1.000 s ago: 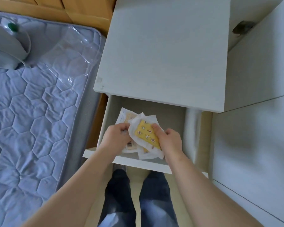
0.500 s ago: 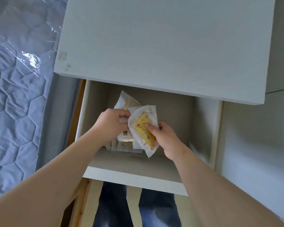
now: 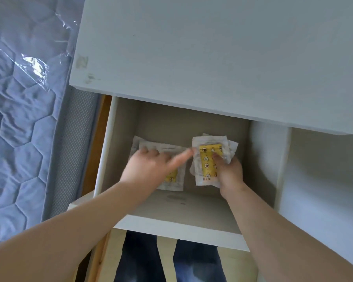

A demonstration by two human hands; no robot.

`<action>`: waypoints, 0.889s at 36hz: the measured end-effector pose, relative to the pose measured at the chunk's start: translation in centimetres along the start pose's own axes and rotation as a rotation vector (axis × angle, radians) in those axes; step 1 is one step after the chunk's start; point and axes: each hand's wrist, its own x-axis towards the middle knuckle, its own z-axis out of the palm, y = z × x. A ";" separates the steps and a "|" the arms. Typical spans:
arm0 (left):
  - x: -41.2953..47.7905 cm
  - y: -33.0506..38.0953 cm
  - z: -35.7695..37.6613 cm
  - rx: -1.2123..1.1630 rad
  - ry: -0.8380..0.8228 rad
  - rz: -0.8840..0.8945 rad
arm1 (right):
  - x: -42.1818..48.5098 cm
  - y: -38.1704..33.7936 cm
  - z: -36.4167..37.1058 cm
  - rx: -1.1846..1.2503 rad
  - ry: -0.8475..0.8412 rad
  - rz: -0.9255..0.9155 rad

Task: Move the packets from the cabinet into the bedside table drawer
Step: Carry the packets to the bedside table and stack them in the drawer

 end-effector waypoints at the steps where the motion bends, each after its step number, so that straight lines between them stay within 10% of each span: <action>1: 0.3 0.7 0.5 0.035 -0.119 0.072 | 0.1 0.1 -0.1 -0.004 0.038 -0.014; 9: 1.8 1.1 3.9 0.008 -0.563 0.170 | 0.4 0.2 -1.2 -0.067 0.222 -0.075; 15: 2.4 0.7 4.2 -0.316 -0.340 -0.211 | 0.2 0.6 -1.2 -0.049 -0.088 0.038; 21: 3.8 1.0 4.3 -0.481 -0.283 -0.643 | 0.9 2.1 -0.6 -0.297 -0.043 0.045; 32: 5.7 3.2 5.1 -0.623 -0.328 -0.574 | 1.9 2.3 -2.1 -0.495 0.068 -0.017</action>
